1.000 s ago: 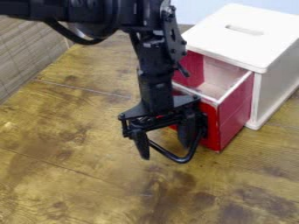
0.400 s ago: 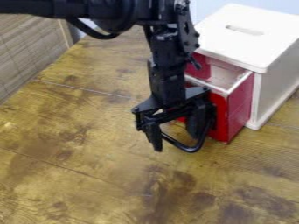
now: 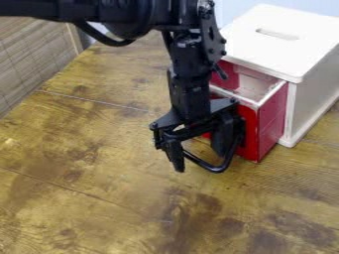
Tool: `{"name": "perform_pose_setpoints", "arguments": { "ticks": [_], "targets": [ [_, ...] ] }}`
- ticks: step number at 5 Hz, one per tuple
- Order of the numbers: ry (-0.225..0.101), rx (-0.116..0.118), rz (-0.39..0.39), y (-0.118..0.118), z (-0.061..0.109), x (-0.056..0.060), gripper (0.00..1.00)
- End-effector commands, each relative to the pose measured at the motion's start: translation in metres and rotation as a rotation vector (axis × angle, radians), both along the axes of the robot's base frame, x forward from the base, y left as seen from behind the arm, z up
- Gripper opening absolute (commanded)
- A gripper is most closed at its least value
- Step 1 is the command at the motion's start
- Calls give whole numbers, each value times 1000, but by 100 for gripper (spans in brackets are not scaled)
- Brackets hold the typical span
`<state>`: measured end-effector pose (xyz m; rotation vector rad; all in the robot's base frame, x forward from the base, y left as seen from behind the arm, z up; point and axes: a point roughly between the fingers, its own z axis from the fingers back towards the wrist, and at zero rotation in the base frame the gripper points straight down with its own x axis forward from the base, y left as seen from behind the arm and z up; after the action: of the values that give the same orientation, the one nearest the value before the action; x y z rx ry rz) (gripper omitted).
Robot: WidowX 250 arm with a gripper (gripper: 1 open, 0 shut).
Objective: Open the drawer
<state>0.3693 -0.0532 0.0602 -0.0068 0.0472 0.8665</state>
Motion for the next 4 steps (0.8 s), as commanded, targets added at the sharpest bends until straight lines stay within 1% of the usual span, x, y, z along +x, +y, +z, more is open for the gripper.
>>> {"name": "perform_pose_setpoints", "arguments": {
  "ticks": [1, 2, 4],
  "targets": [
    [-36, 27, 199, 9, -13, 10, 100],
    [-32, 48, 199, 4, -15, 9, 100],
    [-19, 92, 270, 6, -18, -4, 100]
  ]
}}
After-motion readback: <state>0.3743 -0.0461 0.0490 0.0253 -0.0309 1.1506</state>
